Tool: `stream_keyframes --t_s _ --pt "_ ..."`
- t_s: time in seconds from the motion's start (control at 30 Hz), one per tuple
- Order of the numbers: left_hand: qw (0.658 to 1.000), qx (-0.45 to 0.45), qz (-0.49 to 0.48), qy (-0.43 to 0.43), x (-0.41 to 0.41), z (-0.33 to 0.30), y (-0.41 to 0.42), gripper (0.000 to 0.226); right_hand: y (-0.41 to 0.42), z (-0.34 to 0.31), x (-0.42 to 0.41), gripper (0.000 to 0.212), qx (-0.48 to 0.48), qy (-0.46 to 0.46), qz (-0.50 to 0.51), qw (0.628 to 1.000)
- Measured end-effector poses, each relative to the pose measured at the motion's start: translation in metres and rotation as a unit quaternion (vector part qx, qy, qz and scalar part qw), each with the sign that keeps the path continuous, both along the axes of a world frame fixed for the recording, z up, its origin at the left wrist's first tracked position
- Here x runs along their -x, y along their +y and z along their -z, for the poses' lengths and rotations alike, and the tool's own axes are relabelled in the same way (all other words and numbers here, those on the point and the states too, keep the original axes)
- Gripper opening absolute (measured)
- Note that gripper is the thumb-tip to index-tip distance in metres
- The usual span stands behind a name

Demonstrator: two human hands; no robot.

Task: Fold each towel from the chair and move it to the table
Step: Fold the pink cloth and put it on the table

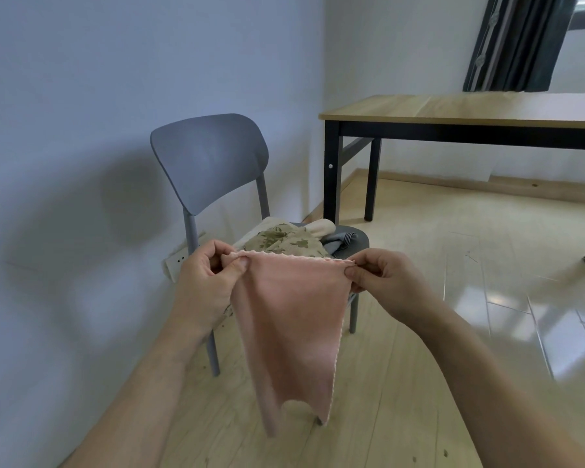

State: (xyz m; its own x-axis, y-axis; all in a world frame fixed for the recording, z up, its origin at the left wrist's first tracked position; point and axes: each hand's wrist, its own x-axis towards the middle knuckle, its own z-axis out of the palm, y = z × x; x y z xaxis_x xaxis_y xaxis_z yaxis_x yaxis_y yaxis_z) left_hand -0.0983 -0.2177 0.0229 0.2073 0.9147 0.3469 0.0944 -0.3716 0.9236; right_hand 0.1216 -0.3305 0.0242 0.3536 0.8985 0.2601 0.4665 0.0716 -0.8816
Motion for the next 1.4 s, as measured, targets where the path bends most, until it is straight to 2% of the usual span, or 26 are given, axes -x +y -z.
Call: stream_keyframes --t_s 0.17,0.27,0.4,0.47,0.53,0.63,0.73,0.8,0.97,1.17,1.3,1.4 --pt "0.999 0.026 0.034 -0.030 0.004 0.000 -0.006 0.021 -0.010 0.002 0.002 0.019 0.030 -0.062 -0.019 0.997" --pt "0.997 0.047 0.058 -0.035 0.006 -0.003 -0.009 0.015 -0.015 0.003 0.004 0.017 0.013 -0.041 -0.012 0.999" --pt "0.995 0.044 0.054 0.071 0.006 -0.007 0.008 0.010 -0.010 -0.004 0.007 0.017 -0.011 0.013 0.016 1.000" --pt "0.991 0.024 0.043 0.127 -0.002 -0.013 0.024 0.012 0.002 -0.012 0.004 0.018 -0.009 0.016 0.024 1.000" --pt "0.989 0.000 0.028 0.145 -0.015 -0.025 0.044 0.016 0.017 -0.026 -0.003 0.019 -0.003 0.004 0.027 1.000" --pt "0.994 -0.017 0.011 0.108 -0.038 -0.058 0.079 0.020 0.048 -0.060 -0.020 0.019 -0.025 -0.020 0.041 0.999" --pt "1.000 -0.022 0.006 0.021 -0.058 -0.107 0.111 0.021 0.085 -0.103 -0.039 0.017 -0.061 -0.029 0.060 0.996" --pt "0.998 -0.057 0.000 -0.010 -0.066 -0.143 0.124 0.023 0.108 -0.134 -0.047 0.018 -0.093 -0.024 0.075 0.993" --pt "0.978 -0.209 -0.024 0.020 -0.069 -0.209 0.136 0.022 0.133 -0.197 -0.049 0.015 -0.185 -0.043 0.128 0.973" --pt "0.966 -0.256 -0.026 0.005 -0.057 -0.244 0.120 0.024 0.118 -0.215 -0.040 0.017 -0.238 -0.019 0.122 0.963" --pt "0.956 -0.279 -0.052 0.076 -0.049 -0.260 0.108 0.024 0.105 -0.218 -0.032 0.018 -0.231 0.008 0.124 0.965" --pt "0.921 -0.323 -0.074 0.206 -0.043 -0.265 0.099 0.029 0.096 -0.222 -0.025 0.015 -0.200 0.018 0.117 0.973"
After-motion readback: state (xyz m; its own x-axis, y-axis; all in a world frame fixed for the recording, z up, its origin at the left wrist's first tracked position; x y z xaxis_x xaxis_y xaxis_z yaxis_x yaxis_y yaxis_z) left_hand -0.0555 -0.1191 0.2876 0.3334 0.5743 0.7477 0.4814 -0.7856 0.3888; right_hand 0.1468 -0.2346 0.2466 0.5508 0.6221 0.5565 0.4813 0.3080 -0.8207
